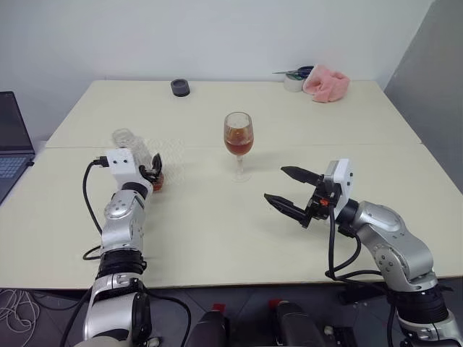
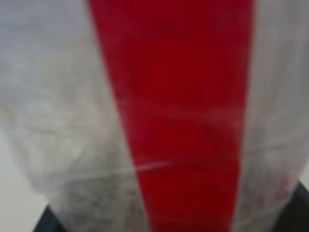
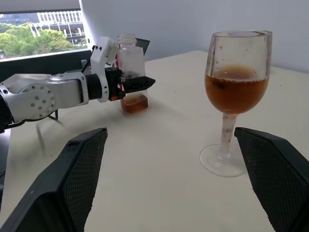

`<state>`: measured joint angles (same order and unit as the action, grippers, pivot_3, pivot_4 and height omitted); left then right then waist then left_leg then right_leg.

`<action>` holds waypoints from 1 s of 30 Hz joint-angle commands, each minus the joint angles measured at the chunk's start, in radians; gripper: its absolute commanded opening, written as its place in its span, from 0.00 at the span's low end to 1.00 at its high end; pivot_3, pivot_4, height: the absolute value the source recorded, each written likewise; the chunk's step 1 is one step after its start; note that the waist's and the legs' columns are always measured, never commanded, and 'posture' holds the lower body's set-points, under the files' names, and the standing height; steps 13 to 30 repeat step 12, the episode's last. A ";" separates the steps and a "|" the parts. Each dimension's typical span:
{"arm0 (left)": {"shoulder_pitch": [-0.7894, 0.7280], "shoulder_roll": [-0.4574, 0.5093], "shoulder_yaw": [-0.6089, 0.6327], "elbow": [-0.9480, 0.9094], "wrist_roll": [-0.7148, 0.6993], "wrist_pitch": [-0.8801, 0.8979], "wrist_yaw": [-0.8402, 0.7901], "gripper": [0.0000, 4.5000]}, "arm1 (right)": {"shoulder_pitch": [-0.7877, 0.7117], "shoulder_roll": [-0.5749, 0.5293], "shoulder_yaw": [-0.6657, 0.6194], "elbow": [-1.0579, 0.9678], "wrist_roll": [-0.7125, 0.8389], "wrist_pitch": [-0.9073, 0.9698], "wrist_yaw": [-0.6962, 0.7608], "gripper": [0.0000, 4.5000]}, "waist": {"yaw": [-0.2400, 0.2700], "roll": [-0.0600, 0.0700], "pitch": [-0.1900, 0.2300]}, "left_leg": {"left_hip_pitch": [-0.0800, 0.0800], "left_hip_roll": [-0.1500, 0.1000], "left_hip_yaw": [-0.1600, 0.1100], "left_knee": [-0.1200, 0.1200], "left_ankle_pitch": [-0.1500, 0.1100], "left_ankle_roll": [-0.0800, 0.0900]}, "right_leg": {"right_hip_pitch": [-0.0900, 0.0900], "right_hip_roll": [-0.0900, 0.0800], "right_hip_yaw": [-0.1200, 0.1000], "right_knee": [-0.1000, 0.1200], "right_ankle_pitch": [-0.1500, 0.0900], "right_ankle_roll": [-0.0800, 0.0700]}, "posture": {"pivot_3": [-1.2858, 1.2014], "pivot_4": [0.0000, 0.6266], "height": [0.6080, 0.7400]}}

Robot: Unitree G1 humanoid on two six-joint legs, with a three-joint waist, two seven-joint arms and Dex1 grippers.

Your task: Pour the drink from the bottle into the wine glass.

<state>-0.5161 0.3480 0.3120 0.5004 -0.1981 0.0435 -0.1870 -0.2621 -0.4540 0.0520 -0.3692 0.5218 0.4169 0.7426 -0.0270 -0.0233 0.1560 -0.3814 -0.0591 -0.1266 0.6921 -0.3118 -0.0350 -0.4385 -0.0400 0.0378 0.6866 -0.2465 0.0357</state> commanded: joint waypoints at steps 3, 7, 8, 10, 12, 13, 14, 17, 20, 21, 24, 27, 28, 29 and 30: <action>0.017 0.013 0.002 -0.061 -0.001 0.010 0.012 1.00 | -0.008 -0.007 -0.006 -0.011 -0.003 -0.010 0.011 1.00 | 0.000 0.000 0.000 | 0.000 0.000 0.000 0.000 0.000 0.000 | 0.000 0.000 0.000 0.000 0.000 0.000 | 0.52 0.24 1.00; 0.068 0.015 -0.014 -0.140 0.008 0.085 0.014 1.00 | 0.014 -0.008 0.001 -0.024 -0.003 -0.003 0.008 1.00 | 0.000 0.000 0.000 | 0.000 0.000 0.000 0.000 0.000 0.000 | 0.000 0.000 0.000 0.000 0.000 0.000 | 0.52 0.24 1.00; 0.086 0.013 -0.019 -0.169 0.011 0.108 0.017 1.00 | 0.026 -0.009 0.004 -0.032 -0.004 0.000 0.006 1.00 | 0.000 0.000 0.000 | 0.000 0.000 0.000 0.000 0.000 0.000 | 0.000 0.000 0.000 0.000 0.000 0.000 | 0.52 0.24 1.00; 0.130 0.009 -0.022 -0.241 0.005 0.151 0.021 1.00 | 0.054 -0.010 0.006 -0.053 -0.002 0.008 -0.002 1.00 | 0.000 0.000 0.000 | 0.000 0.000 0.000 0.000 0.000 0.000 | 0.000 0.000 0.001 0.000 0.000 0.000 | 0.52 0.24 1.00; 0.180 0.013 -0.028 -0.316 0.008 0.199 0.028 1.00 | 0.084 -0.005 0.006 -0.073 -0.002 0.017 -0.021 1.00 | 0.000 0.000 0.000 | 0.000 0.000 0.000 0.000 0.000 0.000 | 0.000 0.000 0.001 -0.001 0.000 0.000 | 0.52 0.24 1.00; 0.180 0.013 -0.028 -0.316 0.008 0.199 0.028 1.00 | 0.084 -0.005 0.006 -0.073 -0.002 0.017 -0.021 1.00 | 0.000 0.000 0.000 | 0.000 0.000 0.000 0.000 0.000 0.000 | 0.000 0.000 0.001 -0.001 0.000 0.000 | 0.52 0.24 1.00; 0.180 0.013 -0.028 -0.316 0.008 0.199 0.028 1.00 | 0.084 -0.005 0.006 -0.073 -0.002 0.017 -0.021 1.00 | 0.000 0.000 0.000 | 0.000 0.000 0.000 0.000 0.000 0.000 | 0.000 0.000 0.001 -0.001 0.000 0.000 | 0.52 0.24 1.00; 0.180 0.013 -0.028 -0.316 0.008 0.199 0.028 1.00 | 0.084 -0.005 0.006 -0.073 -0.002 0.017 -0.021 1.00 | 0.000 0.000 0.000 | 0.000 0.000 0.000 0.000 0.000 0.000 | 0.000 0.000 0.001 -0.001 0.000 0.000 | 0.52 0.24 1.00; 0.180 0.013 -0.028 -0.316 0.008 0.199 0.028 1.00 | 0.084 -0.005 0.006 -0.073 -0.002 0.017 -0.021 1.00 | 0.000 0.000 0.000 | 0.000 0.000 0.000 0.000 0.000 0.000 | 0.000 0.000 0.001 -0.001 0.000 0.000 | 0.52 0.24 1.00; 0.180 0.013 -0.028 -0.316 0.008 0.199 0.028 1.00 | 0.084 -0.005 0.006 -0.073 -0.002 0.017 -0.021 1.00 | 0.000 0.000 0.000 | 0.000 0.000 0.000 0.000 0.000 0.000 | 0.000 0.000 0.001 -0.001 0.000 0.000 | 0.52 0.24 1.00; 0.180 0.013 -0.028 -0.316 0.008 0.199 0.028 1.00 | 0.084 -0.005 0.006 -0.073 -0.002 0.017 -0.021 1.00 | 0.000 0.000 0.000 | 0.000 0.000 0.000 0.000 0.000 0.000 | 0.000 0.000 0.001 -0.001 0.000 0.000 | 0.52 0.24 1.00; 0.180 0.013 -0.028 -0.316 0.008 0.199 0.028 1.00 | 0.084 -0.005 0.006 -0.073 -0.002 0.017 -0.021 1.00 | 0.000 0.000 0.000 | 0.000 0.000 0.000 0.000 0.000 0.000 | 0.000 0.000 0.001 -0.001 0.000 0.000 | 0.52 0.24 1.00; 0.180 0.013 -0.028 -0.316 0.008 0.199 0.028 1.00 | 0.084 -0.005 0.006 -0.073 -0.002 0.017 -0.021 1.00 | 0.000 0.000 0.000 | 0.000 0.000 0.000 0.000 0.000 0.000 | 0.000 0.000 0.001 -0.001 0.000 0.000 | 0.52 0.24 1.00; 0.180 0.013 -0.028 -0.316 0.008 0.199 0.028 1.00 | 0.084 -0.005 0.006 -0.073 -0.002 0.017 -0.021 1.00 | 0.000 0.000 0.000 | 0.000 0.000 0.000 0.000 0.000 0.000 | 0.000 0.000 0.001 -0.001 0.000 0.000 | 0.52 0.24 1.00; 0.180 0.013 -0.028 -0.316 0.008 0.199 0.028 1.00 | 0.084 -0.005 0.006 -0.073 -0.002 0.017 -0.021 1.00 | 0.000 0.000 0.000 | 0.000 0.000 0.000 0.000 0.000 0.000 | 0.000 0.000 0.001 -0.001 0.000 0.000 | 0.52 0.24 1.00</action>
